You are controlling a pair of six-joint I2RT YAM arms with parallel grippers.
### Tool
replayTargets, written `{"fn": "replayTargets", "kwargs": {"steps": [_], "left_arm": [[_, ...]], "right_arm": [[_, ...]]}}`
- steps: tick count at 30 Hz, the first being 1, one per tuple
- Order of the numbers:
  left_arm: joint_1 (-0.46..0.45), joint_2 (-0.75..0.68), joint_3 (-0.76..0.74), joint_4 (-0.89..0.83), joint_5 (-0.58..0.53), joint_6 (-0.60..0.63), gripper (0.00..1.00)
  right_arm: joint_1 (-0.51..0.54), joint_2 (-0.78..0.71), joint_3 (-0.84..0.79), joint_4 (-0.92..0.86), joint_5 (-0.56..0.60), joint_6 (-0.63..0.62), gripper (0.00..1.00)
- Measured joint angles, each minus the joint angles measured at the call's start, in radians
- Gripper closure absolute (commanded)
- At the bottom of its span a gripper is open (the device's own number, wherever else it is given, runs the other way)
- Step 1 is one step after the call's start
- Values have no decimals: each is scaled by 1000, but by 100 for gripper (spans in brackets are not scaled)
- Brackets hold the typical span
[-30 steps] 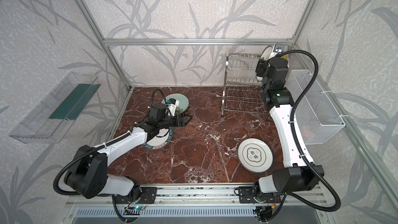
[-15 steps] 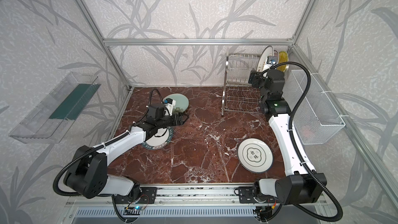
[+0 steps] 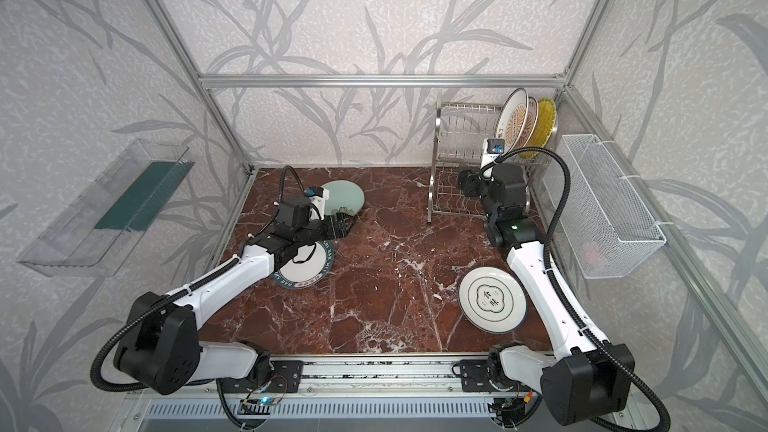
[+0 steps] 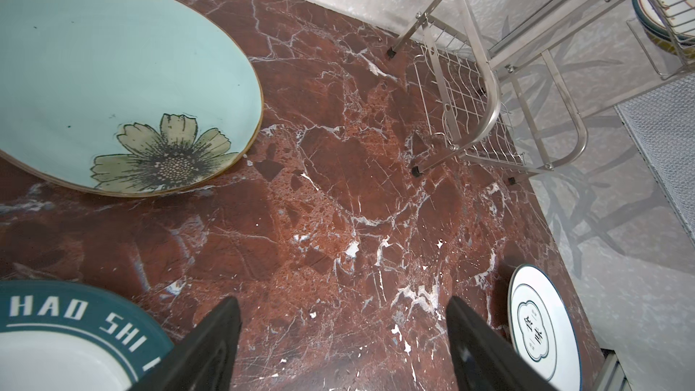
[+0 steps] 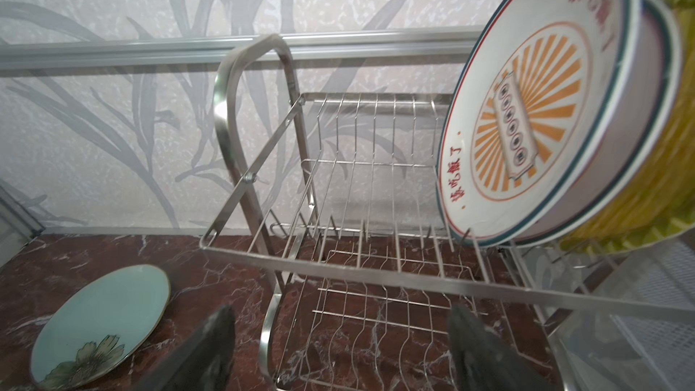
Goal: Load the plates into the dish rack
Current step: 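Move the left gripper over the green flower plate while the right lowers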
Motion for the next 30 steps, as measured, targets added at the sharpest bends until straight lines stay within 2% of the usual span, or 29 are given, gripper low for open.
{"fn": "replayTargets", "kwargs": {"steps": [8,15,24,30], "left_arm": [[47,0,0,-9,-21,-32,16],[126,11,0,-2,-28,-82,17],[251,118,0,24,5,-145,17],[293,192,13,27,19,-161,18]], "right_arm": [[92,-3,-141,34,-12,67,15],[121,-3,-293,72,-60,174,15],[137,-3,-386,99,-124,259,16],[143,-3,-419,113,-151,288,16]]}}
